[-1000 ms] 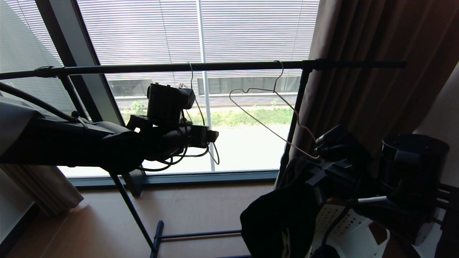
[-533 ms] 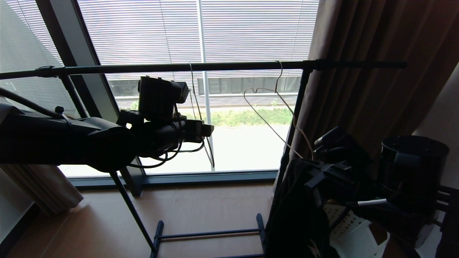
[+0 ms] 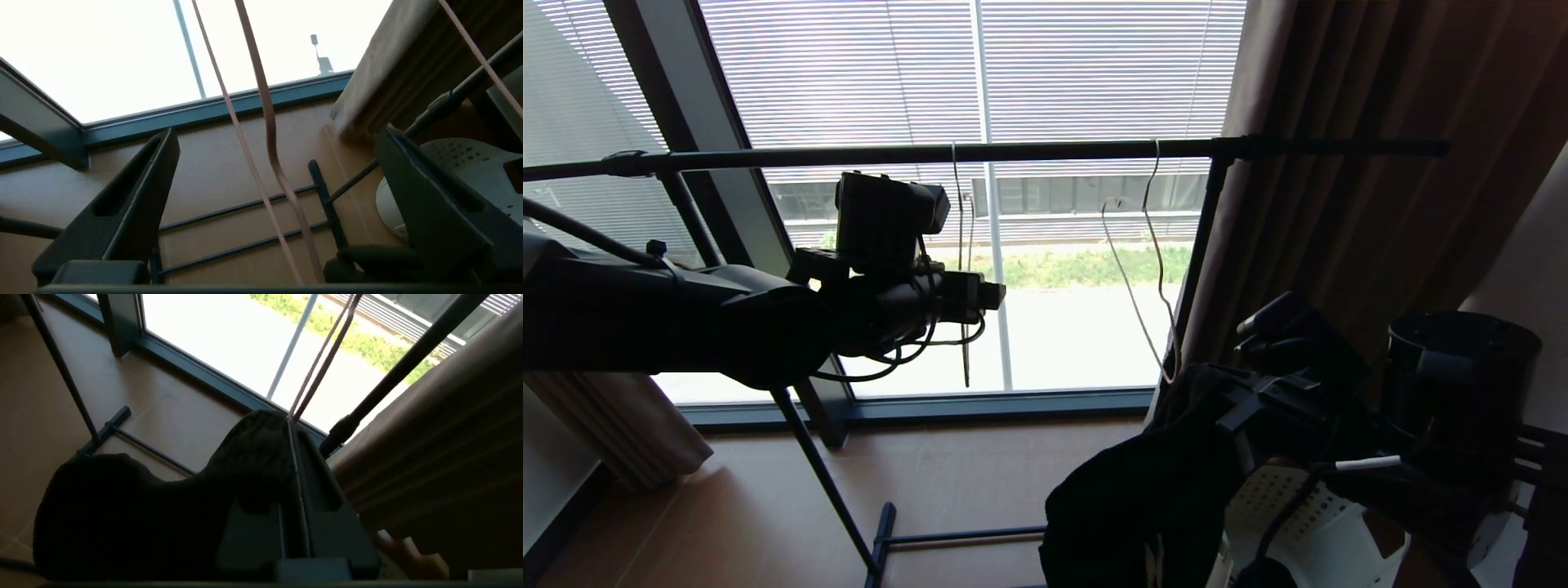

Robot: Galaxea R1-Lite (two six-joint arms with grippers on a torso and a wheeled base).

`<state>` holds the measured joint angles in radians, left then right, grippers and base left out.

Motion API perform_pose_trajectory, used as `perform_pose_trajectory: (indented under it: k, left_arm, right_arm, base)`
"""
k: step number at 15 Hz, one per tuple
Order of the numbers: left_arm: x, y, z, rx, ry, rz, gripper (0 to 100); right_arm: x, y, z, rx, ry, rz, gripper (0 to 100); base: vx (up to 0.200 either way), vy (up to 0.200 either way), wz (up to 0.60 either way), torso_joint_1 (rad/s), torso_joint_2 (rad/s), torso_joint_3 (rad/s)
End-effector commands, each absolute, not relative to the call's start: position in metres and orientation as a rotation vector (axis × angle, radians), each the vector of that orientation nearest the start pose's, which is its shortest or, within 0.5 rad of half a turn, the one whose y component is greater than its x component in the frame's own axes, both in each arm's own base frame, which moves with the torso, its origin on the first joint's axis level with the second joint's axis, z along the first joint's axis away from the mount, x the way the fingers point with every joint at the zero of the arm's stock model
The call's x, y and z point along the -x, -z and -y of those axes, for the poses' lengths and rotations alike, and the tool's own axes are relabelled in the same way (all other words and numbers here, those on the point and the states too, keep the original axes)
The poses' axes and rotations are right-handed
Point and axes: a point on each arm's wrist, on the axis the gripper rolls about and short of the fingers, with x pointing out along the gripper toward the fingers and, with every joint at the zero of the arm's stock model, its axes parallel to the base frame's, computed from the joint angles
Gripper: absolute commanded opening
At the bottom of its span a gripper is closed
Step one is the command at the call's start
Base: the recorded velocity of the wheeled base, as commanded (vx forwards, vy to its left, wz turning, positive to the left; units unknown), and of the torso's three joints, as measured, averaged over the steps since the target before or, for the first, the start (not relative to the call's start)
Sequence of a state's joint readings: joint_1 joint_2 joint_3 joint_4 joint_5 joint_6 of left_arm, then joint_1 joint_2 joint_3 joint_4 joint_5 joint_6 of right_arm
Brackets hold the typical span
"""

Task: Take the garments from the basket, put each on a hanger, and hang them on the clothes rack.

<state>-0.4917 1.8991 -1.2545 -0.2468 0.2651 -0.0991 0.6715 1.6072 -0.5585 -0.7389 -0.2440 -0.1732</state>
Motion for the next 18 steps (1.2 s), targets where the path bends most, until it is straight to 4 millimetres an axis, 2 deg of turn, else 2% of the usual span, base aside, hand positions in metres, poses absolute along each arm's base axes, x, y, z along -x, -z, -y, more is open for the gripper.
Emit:
perform_pose_trajectory:
  k: [1,5,10,11,18]
  left_arm:
    - [-0.336,-0.199,0.17,-0.049,0.196,-0.383,100]
    - [-0.345,-0.189,0.162,-0.054,0.166,-0.408,100]
    - [-0.346,-0.191,0.161,-0.051,0.165,-0.401,100]
    - [-0.346,-0.19,0.161,-0.051,0.163,-0.404,0]
    - [-0.345,-0.191,0.163,-0.051,0.168,-0.399,0]
  right_arm:
    - [-0.207,-0.154,-0.158,0.31,-0.449,-0.247,0]
    - [-0.21,-0.149,-0.16,0.318,-0.448,-0.264,0]
    - [-0.209,-0.149,-0.161,0.319,-0.456,-0.263,0]
    - [-0.208,-0.148,-0.161,0.319,-0.458,-0.264,0]
    - [-0.209,-0.146,-0.162,0.323,-0.457,-0.271,0]
  base:
    - [0.0,0.0,0.0,0.0,0.0,0.0]
    - [0.0,0.0,0.0,0.0,0.0,0.0]
    - [0.0,0.0,0.0,0.0,0.0,0.0]
    - [0.0,0.0,0.0,0.0,0.0,0.0]
    - [0.0,0.0,0.0,0.0,0.0,0.0]
